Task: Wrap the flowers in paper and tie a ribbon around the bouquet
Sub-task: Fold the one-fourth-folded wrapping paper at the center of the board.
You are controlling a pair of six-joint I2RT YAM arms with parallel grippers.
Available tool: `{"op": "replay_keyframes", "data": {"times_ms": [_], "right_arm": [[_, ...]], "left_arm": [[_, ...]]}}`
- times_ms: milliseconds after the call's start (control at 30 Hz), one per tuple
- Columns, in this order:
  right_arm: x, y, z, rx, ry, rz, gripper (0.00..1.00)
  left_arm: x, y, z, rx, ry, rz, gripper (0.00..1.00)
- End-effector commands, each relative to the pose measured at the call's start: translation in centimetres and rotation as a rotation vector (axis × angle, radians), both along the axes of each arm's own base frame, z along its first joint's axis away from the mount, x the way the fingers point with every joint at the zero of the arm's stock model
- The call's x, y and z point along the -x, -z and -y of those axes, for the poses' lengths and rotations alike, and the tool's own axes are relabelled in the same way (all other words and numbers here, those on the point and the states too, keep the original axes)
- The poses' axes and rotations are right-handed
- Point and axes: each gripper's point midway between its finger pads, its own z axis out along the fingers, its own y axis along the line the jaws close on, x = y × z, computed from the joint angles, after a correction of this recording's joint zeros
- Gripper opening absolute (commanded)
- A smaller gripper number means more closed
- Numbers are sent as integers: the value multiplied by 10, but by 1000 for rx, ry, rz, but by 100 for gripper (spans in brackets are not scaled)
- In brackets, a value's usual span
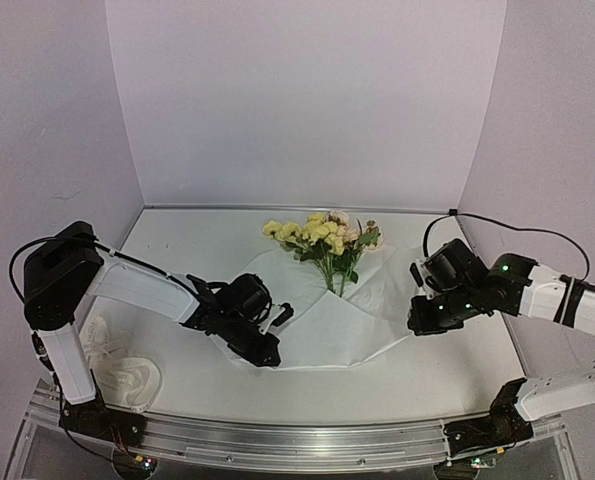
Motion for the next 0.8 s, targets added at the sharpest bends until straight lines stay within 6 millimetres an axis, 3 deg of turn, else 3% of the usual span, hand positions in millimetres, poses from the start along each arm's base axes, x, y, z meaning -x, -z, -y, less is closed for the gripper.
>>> {"op": "replay_keyframes", "data": {"times_ms": [0,167,367,500,600,767], "right_arm": [[-8,-18,-16,-39,-28,1,0],[-19,-31,-49,-120,-51,-4,0],[-34,-33,-99,-216,-79,-57,0],[-42,-33,-111,-233,-77,-65,0],[-49,-31,-129,-285,-67,-97,0],[-64,-10,-165,-375,-44,-170,0]], "left_arm": [[-8,2,5,18,-25,17,6],[-7,2,5,27,-31,16,6],[-6,0,6,44,-33,13,6],[-5,-1,5,47,-32,12,6],[-5,-1,5,52,-29,12,6],[-6,-3,6,57,-30,22,6]]}}
